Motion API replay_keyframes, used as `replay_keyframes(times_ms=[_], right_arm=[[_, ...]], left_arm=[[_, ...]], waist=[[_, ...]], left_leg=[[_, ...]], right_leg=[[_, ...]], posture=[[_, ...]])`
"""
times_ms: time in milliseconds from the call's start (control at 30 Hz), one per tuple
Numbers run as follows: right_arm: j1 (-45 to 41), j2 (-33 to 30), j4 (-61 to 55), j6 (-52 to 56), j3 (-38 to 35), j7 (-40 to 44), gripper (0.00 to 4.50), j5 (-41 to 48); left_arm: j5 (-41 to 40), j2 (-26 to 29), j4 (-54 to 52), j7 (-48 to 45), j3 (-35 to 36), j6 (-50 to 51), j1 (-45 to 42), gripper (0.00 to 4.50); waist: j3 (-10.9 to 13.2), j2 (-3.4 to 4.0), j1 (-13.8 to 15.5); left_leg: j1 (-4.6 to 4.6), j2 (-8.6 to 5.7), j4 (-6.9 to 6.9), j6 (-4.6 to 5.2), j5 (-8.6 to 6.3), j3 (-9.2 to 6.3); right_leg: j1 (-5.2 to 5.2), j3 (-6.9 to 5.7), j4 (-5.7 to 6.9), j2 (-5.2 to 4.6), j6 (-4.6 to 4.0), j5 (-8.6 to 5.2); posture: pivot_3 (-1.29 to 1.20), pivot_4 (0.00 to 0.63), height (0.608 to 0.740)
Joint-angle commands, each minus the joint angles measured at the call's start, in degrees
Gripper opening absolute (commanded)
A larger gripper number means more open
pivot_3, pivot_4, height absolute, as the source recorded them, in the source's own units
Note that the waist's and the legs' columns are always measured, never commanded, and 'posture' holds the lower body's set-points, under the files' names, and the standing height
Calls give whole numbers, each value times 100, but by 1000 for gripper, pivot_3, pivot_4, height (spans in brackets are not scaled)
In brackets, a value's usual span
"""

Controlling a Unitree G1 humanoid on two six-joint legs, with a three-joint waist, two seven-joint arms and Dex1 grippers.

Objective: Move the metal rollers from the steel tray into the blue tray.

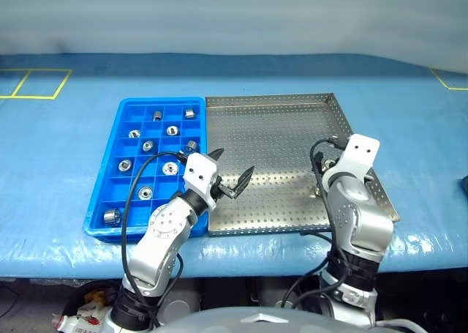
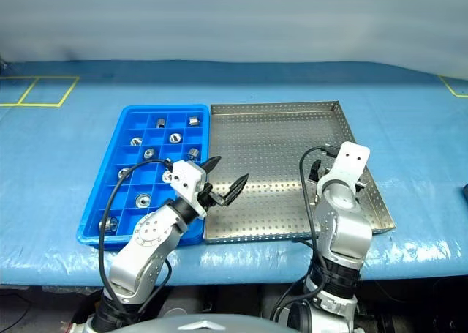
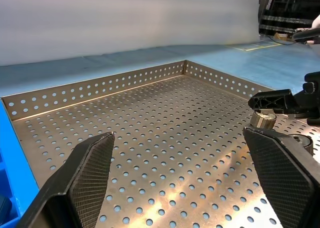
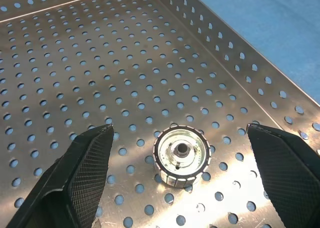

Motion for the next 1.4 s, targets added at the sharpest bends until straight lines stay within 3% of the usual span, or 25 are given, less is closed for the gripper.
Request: replay_keyframes(times_ms=[33,567,667,833,967,1400], right_arm=[[-266,20,275,-301,-105,-216,4472,14],[-783,53,1105,-265,-541,-920,4472,115],[-831,83,1121,-231,-624,-995,3895,172],[-896,174,1136,-172,-793,-1077,2180,312],[-886,154,1134,-153,-785,-1094,1063,369],[-777,-172,876,-346,69,-767,1057,123]], left_arm=[[-47,-27,-97,2,-21,-26,22,4500],[-16,-48,-156,90,-29,-57,117,4500],[-20,-45,-165,101,-38,-57,118,4500],[-29,-42,-156,106,-41,-72,112,4500],[-43,-46,-161,108,-45,-69,108,4500],[-47,-82,-149,123,-75,-74,89,4500]], waist=[[0,0,1],[1,1,25],[1,1,30],[1,2,37],[1,1,50],[2,3,51]], left_leg=[[0,0,0,0,0,0],[-1,-2,-13,0,0,0],[-1,0,-12,0,0,0],[-1,0,-13,0,0,0],[-1,0,-13,0,0,0],[-2,0,-17,1,0,1]], right_leg=[[0,0,0,0,0,0],[-2,2,-5,-1,-11,6],[-2,2,-5,-1,-8,5],[-3,2,-5,-1,-3,1],[-2,2,-6,-2,-3,2],[-6,4,-7,0,-1,0]], posture=[[74,150,740],[107,150,740],[107,150,740],[111,150,740],[111,150,740],[110,150,740]])
